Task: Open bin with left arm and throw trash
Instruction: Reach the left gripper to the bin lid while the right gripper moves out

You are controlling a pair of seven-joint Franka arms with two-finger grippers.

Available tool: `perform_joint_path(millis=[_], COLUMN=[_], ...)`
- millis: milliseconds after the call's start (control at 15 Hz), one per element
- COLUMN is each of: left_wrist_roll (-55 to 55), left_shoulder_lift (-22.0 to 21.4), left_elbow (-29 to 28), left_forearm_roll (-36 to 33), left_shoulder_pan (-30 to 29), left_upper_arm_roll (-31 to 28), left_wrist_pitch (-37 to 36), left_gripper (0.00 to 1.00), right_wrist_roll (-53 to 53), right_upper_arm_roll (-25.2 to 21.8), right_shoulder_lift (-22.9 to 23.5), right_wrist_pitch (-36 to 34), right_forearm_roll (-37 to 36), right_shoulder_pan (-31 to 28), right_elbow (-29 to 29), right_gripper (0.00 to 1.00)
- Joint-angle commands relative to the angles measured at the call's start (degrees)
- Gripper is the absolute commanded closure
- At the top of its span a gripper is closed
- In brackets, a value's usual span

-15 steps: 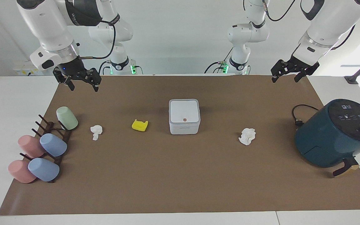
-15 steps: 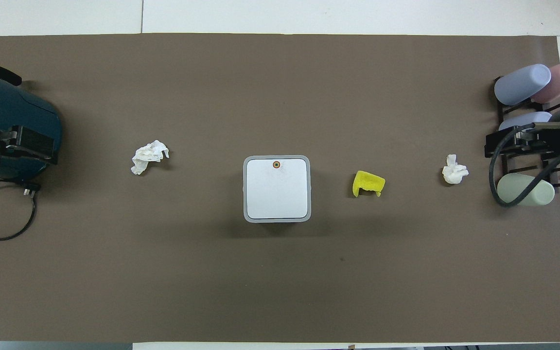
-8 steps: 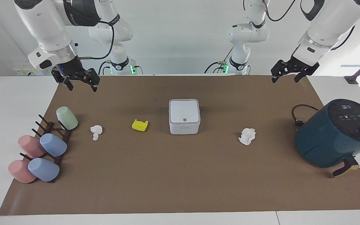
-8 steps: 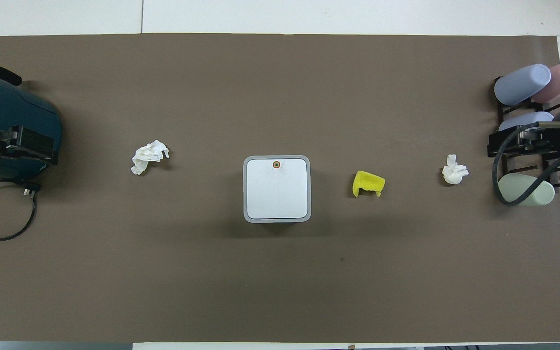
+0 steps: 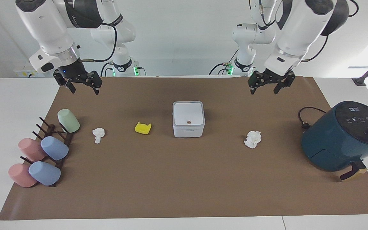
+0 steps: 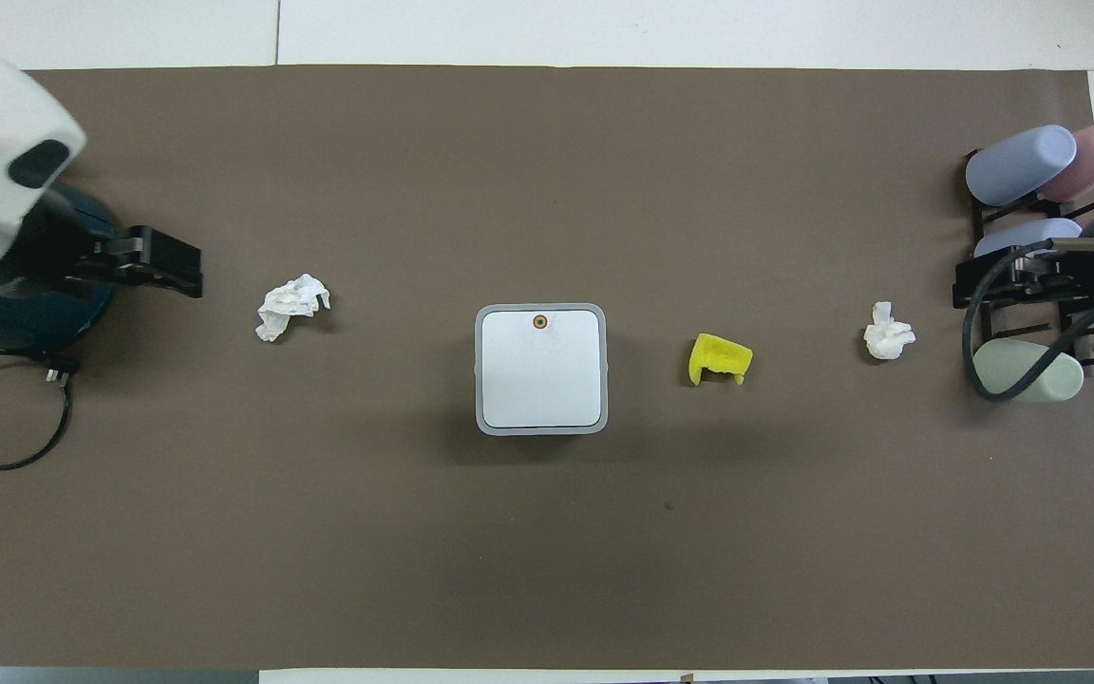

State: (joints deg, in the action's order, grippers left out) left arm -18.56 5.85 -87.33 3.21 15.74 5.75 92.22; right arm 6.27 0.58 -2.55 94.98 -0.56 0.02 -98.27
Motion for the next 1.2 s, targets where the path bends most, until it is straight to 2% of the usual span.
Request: perform_joint_path(millis=[0, 133, 200, 267, 333, 467, 600, 867, 1133], left_wrist_roll=[-5.86, -11.03, -14.19, -15.97, -16.59, -16.60, -16.77, -16.60, -15.81], left_shoulder_lift=[6.34, 10.21, 11.71, 12.16, 12.69, 12.78, 12.96, 12.96, 14.27], left_elbow=[1.37, 1.99, 1.99, 1.90, 1.82, 1.47, 0.24, -3.54, -4.34], left_forearm_roll=[1.36, 1.36, 1.36, 1.53, 1.79, 1.97, 2.59, 2.50, 1.97], left_shoulder_pan=[7.17, 11.40, 12.90, 13.61, 13.96, 14.40, 15.19, 16.34, 17.65], left_upper_arm_roll=[-0.91, -0.91, -0.91, -0.91, -0.83, -0.74, -0.83, -0.83, -0.83], left_wrist_pitch=[2.95, 7.94, 10.49, 12.17, 14.10, 16.40, 17.72, 23.25, 25.20], left_gripper=[0.22, 0.48, 0.66, 0.88, 1.00, 1.00, 1.00, 1.00, 1.00], right_wrist_roll=[-0.11, -0.81, -1.34, -1.78, -2.57, -3.37, -3.28, -2.84, -2.58], right_upper_arm_roll=[0.12, 0.12, 0.12, 0.12, 0.12, 0.12, 0.12, 0.12, 0.12], right_shoulder_lift=[-2.89, -5.52, -6.67, -7.55, -7.56, -4.94, -0.72, 4.82, 6.59], right_wrist_pitch=[4.41, 13.42, 17.91, 21.35, 22.95, 25.41, 30.50, 42.37, 53.45], right_forearm_roll=[-0.32, -0.32, -0.32, -0.32, -0.32, -0.32, -0.32, -0.32, -0.32], right_shoulder_pan=[-2.22, -2.57, -2.75, -3.36, -3.97, -4.07, -4.42, -4.95, -5.12], right_elbow=[-5.86, -13.66, -17.53, -20.52, -22.03, -23.54, -24.24, -27.31, -33.46], right_gripper=[0.02, 0.00, 0.00, 0.00, 0.00, 0.00, 0.00, 0.00, 0.00])
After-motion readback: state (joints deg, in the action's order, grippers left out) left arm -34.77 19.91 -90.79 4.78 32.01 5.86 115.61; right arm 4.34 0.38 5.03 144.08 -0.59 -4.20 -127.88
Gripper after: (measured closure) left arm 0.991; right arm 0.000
